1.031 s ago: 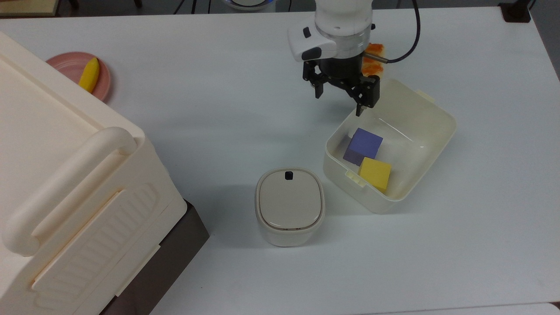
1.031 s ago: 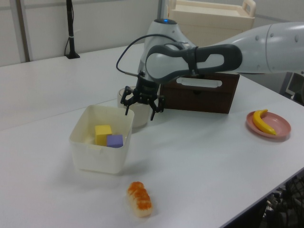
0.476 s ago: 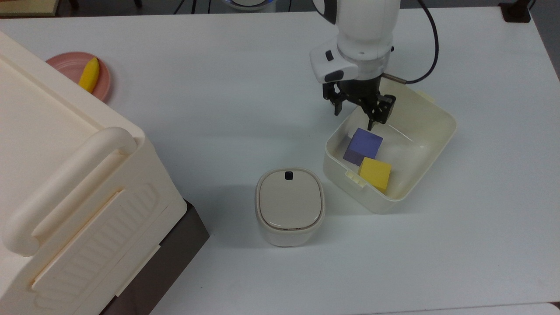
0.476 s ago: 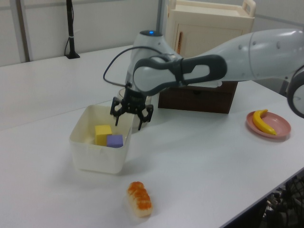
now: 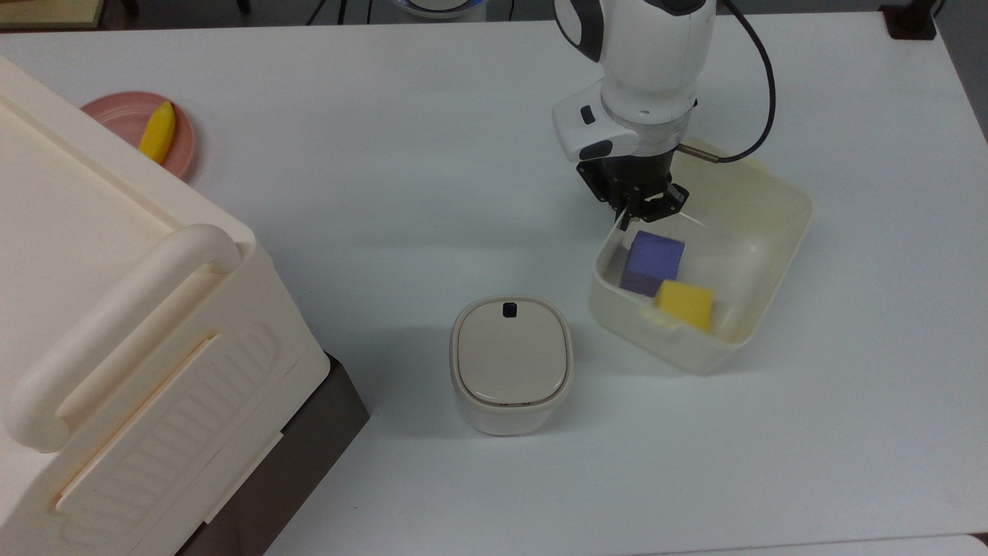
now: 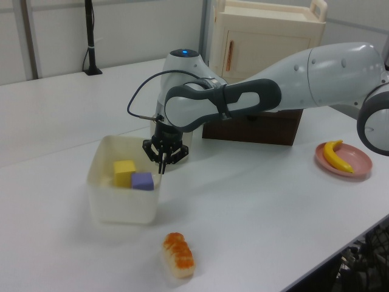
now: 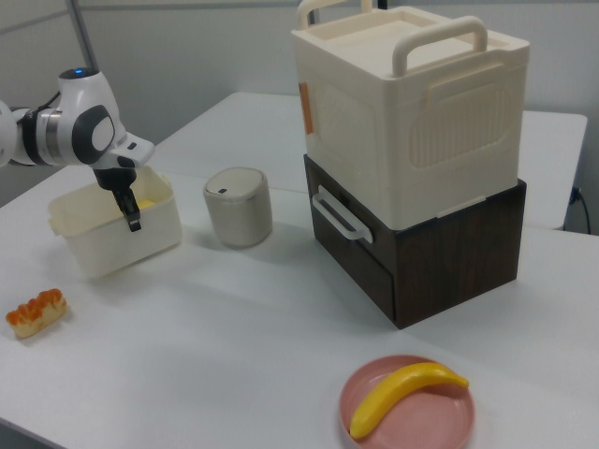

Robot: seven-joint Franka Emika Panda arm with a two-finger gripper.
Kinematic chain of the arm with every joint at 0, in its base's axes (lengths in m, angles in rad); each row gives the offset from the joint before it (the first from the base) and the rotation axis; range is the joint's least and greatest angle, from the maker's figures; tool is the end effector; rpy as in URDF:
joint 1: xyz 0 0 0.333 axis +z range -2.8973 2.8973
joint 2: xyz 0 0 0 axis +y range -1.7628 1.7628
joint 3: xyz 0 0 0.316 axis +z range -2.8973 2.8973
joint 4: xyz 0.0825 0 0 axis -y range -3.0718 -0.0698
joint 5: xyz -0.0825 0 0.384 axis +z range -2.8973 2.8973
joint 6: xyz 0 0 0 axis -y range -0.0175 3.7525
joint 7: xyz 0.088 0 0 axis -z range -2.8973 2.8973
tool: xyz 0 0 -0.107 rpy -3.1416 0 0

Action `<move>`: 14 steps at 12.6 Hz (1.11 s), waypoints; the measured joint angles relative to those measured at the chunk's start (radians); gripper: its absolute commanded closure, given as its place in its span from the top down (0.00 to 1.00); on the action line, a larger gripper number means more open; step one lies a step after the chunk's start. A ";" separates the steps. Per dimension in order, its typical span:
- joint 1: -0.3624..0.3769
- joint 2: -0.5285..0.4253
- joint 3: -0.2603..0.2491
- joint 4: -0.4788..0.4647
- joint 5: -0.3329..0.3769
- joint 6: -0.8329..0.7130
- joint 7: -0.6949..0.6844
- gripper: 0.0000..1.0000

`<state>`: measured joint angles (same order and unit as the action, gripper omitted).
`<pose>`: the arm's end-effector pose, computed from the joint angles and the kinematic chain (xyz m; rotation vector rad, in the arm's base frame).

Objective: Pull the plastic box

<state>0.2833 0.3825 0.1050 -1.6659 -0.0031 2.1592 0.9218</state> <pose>0.6254 0.2475 0.3968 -2.9317 0.8140 -0.1029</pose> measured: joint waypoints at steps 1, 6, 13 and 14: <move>0.000 0.000 0.000 0.000 0.000 -0.001 -0.005 0.00; -0.013 -0.006 -0.003 -0.012 0.000 -0.007 -0.006 0.00; -0.064 -0.074 -0.007 -0.033 0.000 -0.178 -0.019 0.00; -0.069 -0.080 -0.007 -0.038 0.000 -0.187 -0.019 0.00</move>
<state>0.2145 0.3025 0.0981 -1.7043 -0.0030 1.9727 0.9026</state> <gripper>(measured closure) 0.965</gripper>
